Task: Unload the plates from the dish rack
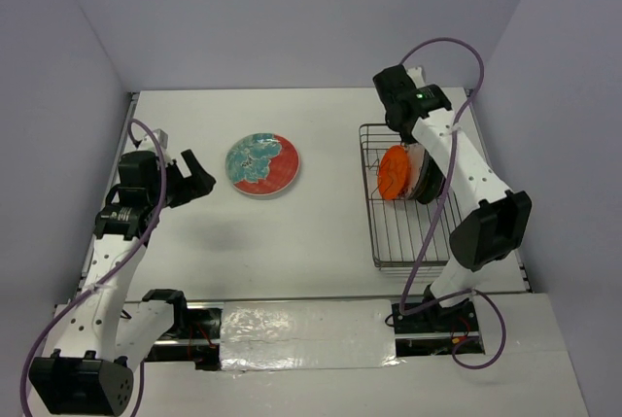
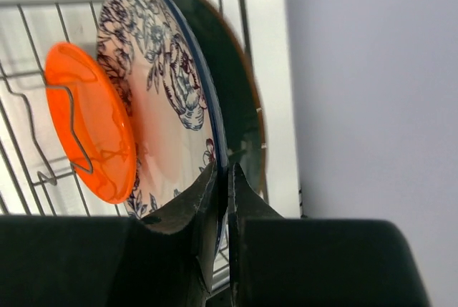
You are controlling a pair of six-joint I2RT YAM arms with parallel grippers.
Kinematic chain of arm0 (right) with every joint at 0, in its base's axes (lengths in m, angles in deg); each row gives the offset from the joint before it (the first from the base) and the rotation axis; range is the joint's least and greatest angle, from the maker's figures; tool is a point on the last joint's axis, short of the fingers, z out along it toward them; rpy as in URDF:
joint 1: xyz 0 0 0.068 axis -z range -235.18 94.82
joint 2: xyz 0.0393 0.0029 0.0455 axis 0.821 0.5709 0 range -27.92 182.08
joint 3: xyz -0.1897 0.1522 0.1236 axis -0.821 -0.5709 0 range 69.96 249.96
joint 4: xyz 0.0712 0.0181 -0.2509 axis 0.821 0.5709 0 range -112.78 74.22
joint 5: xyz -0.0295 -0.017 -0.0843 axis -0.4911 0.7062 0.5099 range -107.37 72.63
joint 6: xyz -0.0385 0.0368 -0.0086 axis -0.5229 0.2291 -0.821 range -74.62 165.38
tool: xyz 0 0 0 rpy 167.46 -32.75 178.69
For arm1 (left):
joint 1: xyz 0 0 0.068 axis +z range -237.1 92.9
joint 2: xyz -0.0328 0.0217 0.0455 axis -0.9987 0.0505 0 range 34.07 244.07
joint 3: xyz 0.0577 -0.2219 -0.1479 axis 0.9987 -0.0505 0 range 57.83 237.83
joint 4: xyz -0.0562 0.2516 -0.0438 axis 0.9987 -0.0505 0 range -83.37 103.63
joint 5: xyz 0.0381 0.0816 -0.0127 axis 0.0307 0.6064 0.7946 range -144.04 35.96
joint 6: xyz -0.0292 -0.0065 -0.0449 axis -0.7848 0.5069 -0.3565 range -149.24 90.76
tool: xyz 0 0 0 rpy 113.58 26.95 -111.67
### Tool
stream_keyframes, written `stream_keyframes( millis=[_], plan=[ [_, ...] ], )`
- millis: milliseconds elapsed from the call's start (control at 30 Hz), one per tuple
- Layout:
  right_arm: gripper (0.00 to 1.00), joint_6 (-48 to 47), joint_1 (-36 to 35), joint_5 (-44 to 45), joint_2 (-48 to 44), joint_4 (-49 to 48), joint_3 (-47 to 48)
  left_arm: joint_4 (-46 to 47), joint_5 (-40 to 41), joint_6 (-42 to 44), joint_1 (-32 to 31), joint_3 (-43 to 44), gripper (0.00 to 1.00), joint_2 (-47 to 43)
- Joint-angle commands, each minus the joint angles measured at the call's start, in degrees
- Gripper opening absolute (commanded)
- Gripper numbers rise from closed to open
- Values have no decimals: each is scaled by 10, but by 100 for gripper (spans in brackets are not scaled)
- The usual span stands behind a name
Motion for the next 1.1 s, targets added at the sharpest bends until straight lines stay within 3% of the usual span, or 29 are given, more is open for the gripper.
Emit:
stream_keyframes(
  millis=[0, 300, 467, 500, 567, 633, 667, 700, 733, 833, 967, 1067],
  plan=[
    [0, -19, -10, 104, -53, 21, 90, 26, -23, 8, 3, -1, 100, -7],
    [0, 6, -36, 162, -71, 89, 213, 82, -132, 19, 3, -9, 100, -1],
    [0, 10, -49, 191, -119, 93, 291, 199, -376, -15, 2, -31, 100, -8],
    [0, 10, -52, 181, -129, 90, 302, 262, -410, -33, 1, -36, 99, -13],
    [0, 5, -59, 82, -165, 76, 319, 338, -484, -102, -4, -47, 100, -20],
    [0, -2, -59, -57, -202, 17, 277, 466, -519, -178, -15, -59, 100, -28],
    [0, 2, -59, -218, -237, -4, 253, 489, -516, -193, -31, -57, 100, -28],
    [0, 2, -59, -305, -256, -59, 187, 484, -507, -195, -42, -38, 100, -28],
    [0, 12, -59, -472, -289, -90, 150, 465, -475, -182, -68, -24, 99, -24],
    [0, 57, -59, -649, -335, -242, 16, 365, -392, -129, -130, 40, 99, -4],
    [0, 103, -60, -713, -374, -342, -86, 252, -265, -79, -189, 96, 100, 26],
    [0, 132, -59, -742, -379, -379, -117, 229, -259, -70, -199, 101, 100, 38]
  ],
)
